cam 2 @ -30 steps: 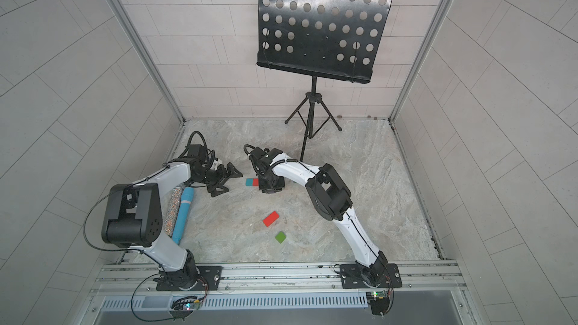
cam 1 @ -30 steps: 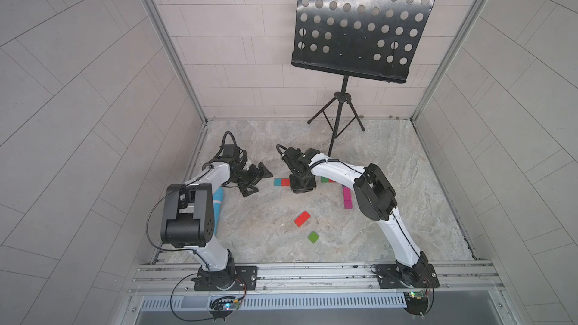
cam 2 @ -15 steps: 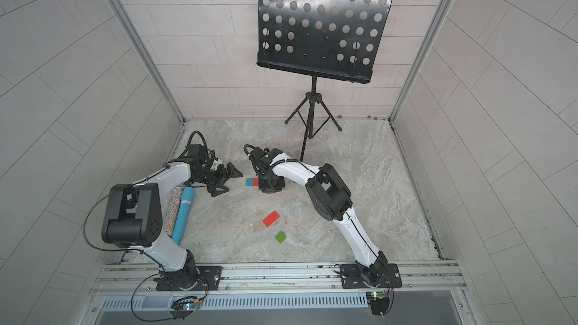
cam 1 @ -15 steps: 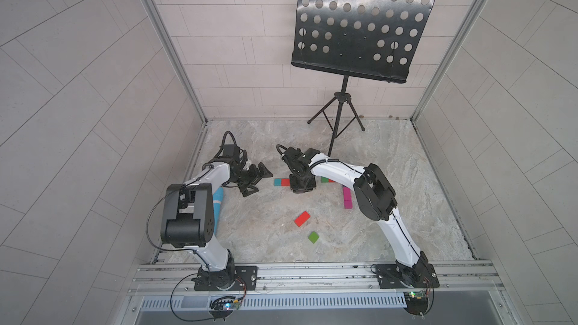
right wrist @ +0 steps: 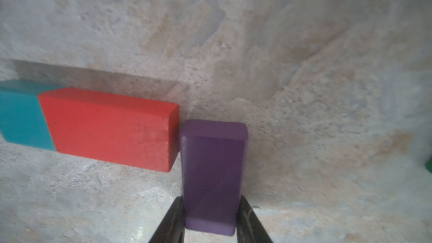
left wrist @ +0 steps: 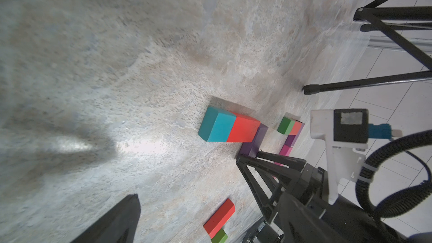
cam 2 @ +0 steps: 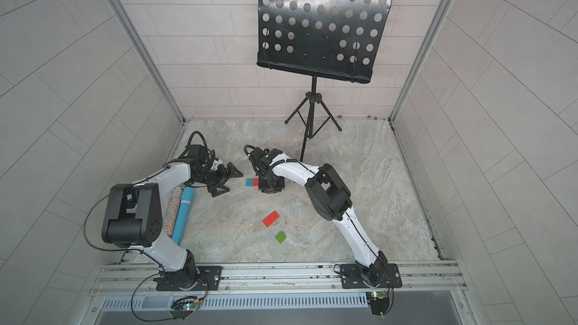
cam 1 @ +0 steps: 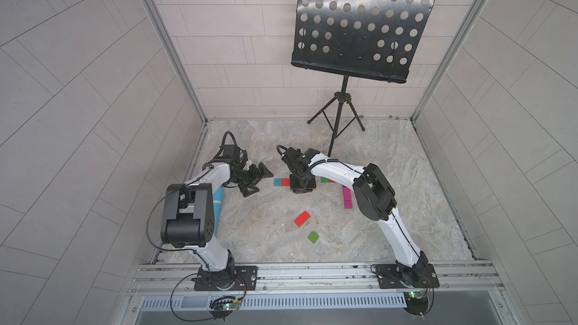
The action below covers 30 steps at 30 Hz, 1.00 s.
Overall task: Assemble the number 7 with building blocks
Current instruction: Assemble the building block at the center of the board.
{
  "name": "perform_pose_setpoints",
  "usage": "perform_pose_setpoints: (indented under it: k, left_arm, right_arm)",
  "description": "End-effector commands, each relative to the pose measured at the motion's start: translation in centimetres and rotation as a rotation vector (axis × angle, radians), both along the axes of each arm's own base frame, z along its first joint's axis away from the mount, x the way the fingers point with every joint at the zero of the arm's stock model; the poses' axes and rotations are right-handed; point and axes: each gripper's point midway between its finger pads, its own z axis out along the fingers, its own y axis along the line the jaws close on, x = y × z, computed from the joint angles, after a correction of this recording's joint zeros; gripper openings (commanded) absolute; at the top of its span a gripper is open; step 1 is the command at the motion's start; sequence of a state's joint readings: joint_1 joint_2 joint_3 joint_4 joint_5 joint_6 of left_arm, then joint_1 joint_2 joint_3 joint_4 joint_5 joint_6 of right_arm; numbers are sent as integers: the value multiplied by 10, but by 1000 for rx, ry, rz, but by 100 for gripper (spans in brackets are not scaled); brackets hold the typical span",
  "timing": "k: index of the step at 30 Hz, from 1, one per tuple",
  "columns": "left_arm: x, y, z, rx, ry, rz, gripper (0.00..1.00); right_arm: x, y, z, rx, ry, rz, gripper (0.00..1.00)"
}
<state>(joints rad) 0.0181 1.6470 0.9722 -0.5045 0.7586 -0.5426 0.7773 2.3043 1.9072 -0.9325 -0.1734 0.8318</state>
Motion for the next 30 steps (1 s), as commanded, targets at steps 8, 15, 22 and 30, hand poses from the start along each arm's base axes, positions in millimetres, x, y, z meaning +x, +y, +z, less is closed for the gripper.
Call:
perform_pose_setpoints:
  k: [8,15,22,30]
  left_arm:
    - [-4,-3,-7,-13,12,-13,100]
    - [-4,-3,-8,-16,12,-13,100]
    - [-4,-4,-9,-19,13,-15,100]
    - [-4,-5,-9,-22,12,-17,100]
  right_arm:
    - [1,-6,-7,-37,13,-37,39]
    - [2,-5,-9,-31,17,-44,39]
    - [2,-5,-11,-30,24,-57,39]
    - [2,-5,-12,-28,28,-74,40]
